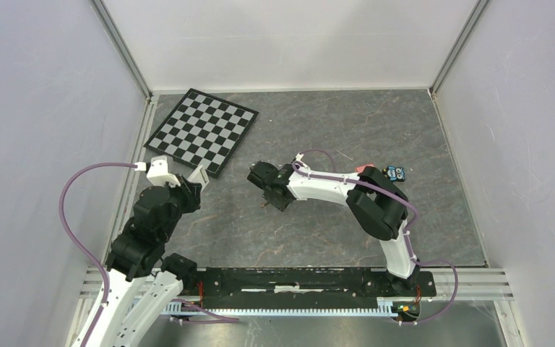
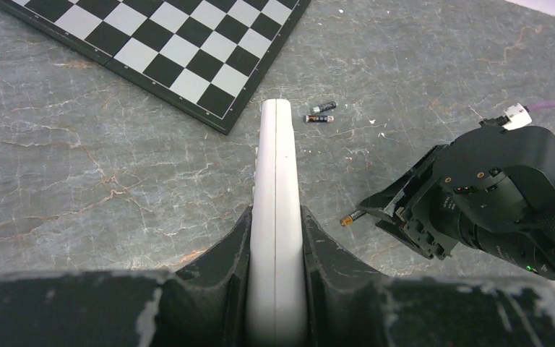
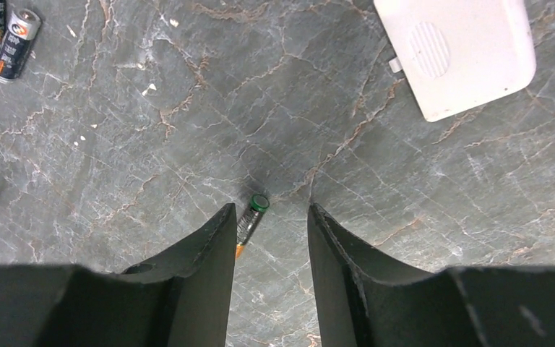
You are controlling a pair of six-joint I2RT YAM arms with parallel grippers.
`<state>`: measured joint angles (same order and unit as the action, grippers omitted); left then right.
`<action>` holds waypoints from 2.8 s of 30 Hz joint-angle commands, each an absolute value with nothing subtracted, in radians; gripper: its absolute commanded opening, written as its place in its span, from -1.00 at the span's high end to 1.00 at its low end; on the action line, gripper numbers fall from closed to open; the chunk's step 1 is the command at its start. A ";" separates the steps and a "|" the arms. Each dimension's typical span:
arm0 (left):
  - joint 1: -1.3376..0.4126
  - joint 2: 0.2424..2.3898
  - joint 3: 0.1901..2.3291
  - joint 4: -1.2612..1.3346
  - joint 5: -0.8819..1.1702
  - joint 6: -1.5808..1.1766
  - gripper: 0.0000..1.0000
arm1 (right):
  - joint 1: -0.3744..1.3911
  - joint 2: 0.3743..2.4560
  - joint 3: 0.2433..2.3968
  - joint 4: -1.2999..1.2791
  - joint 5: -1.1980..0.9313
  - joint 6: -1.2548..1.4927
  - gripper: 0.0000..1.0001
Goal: Load the batteries into the remote control
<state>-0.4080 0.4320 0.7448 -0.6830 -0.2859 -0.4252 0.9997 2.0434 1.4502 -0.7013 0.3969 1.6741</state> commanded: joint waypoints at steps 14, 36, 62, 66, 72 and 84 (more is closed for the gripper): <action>-0.408 0.423 0.740 -0.641 -0.291 -0.388 0.96 | 1.008 2.253 1.628 -0.838 0.396 1.581 -0.22; -0.409 0.361 0.738 -0.651 -0.374 -0.406 0.96 | 1.008 2.389 1.700 -0.893 0.469 1.535 0.26; -0.409 0.390 0.752 -0.650 -0.232 -0.456 0.96 | 1.002 2.038 1.295 -0.522 0.380 0.357 0.85; -0.409 0.413 0.765 -0.643 -0.160 -0.485 0.96 | 1.000 1.914 1.154 -0.466 0.278 0.252 0.76; -0.409 0.421 0.756 -0.605 -0.137 -0.510 0.96 | 1.000 1.868 1.050 -0.415 0.164 0.215 0.40; -0.408 0.436 0.747 -0.592 -0.176 -0.506 0.96 | 0.995 1.889 1.119 -0.553 0.157 0.270 0.12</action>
<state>-0.4080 0.4274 0.7372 -0.6544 -0.1638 -0.4759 0.9928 1.8309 1.1267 -0.4057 0.2523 0.2649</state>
